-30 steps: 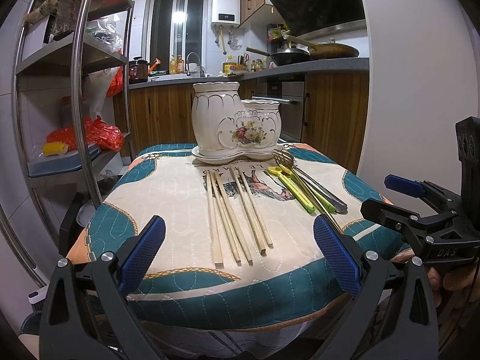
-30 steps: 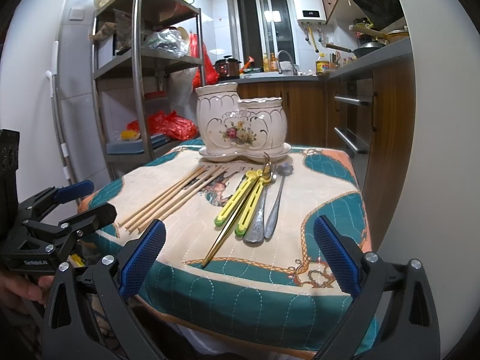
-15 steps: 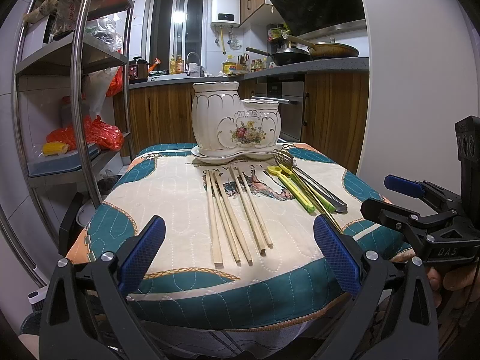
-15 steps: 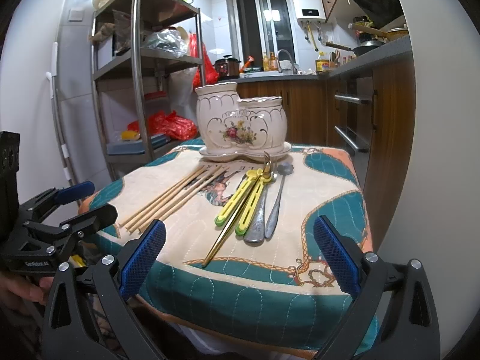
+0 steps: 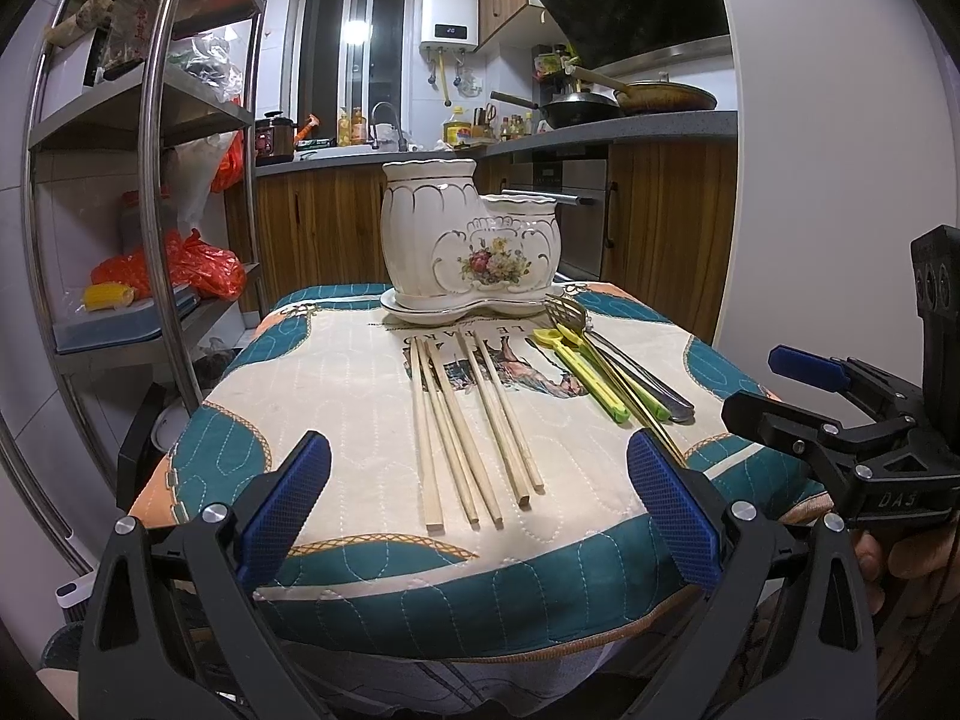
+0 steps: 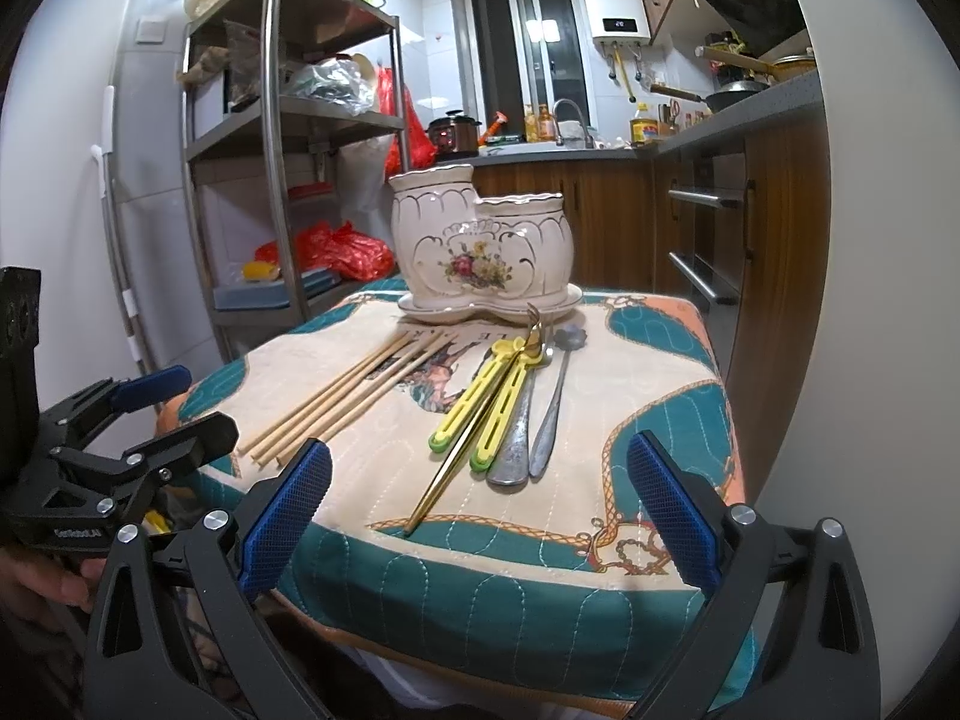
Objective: Organize utensils
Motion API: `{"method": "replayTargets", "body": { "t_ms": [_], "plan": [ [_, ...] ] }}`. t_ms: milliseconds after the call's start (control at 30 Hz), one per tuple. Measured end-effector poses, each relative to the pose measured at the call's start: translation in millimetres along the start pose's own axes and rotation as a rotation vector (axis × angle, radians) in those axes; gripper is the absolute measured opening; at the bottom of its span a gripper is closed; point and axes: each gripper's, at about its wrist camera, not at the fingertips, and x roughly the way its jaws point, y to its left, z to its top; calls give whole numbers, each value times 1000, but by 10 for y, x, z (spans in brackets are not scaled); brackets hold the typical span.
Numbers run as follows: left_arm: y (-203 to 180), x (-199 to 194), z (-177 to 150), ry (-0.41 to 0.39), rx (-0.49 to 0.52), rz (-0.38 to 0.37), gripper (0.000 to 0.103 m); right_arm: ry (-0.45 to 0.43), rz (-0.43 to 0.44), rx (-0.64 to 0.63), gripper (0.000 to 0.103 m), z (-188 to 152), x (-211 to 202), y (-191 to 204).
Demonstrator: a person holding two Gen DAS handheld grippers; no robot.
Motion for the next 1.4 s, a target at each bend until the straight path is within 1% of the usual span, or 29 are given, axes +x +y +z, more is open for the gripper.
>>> {"method": "replayTargets", "body": {
  "t_ms": [667, 767, 867, 900, 933, 967, 1033, 1133, 1233, 1333, 1400],
  "plan": [
    [17, 43, -5, 17, -17, -9, 98, 12, 3, 10, 98, 4, 6, -9],
    [86, 84, 37, 28, -40, 4, 98, 27, 7, 32, 98, 18, 16, -22],
    [200, 168, 107, 56, -72, 26, 97, 34, 7, 52, 98, 26, 20, -55],
    [242, 210, 135, 69, -80, 33, 94, 35, 6, 54, 98, 23, 19, -51],
    [274, 255, 158, 85, -83, 40, 86, 36, 7, 55, 98, 21, 21, -60],
    [304, 315, 181, 109, -81, 46, 81, 36, 8, 54, 98, 21, 22, -61],
    [366, 434, 219, 154, -81, 39, 60, 36, 8, 49, 98, 18, 20, -48],
    [459, 636, 269, 227, -94, 17, 44, 36, 9, 47, 98, 15, 16, -48],
    [483, 831, 296, 305, -77, -9, 35, 36, 14, 54, 98, 20, 21, -67],
    [463, 991, 286, 374, -44, -22, 31, 37, 23, 76, 98, 44, 33, -108],
    [439, 1033, 288, 392, -15, -17, 30, 37, 29, 91, 98, 66, 38, -138]
  ]
}}
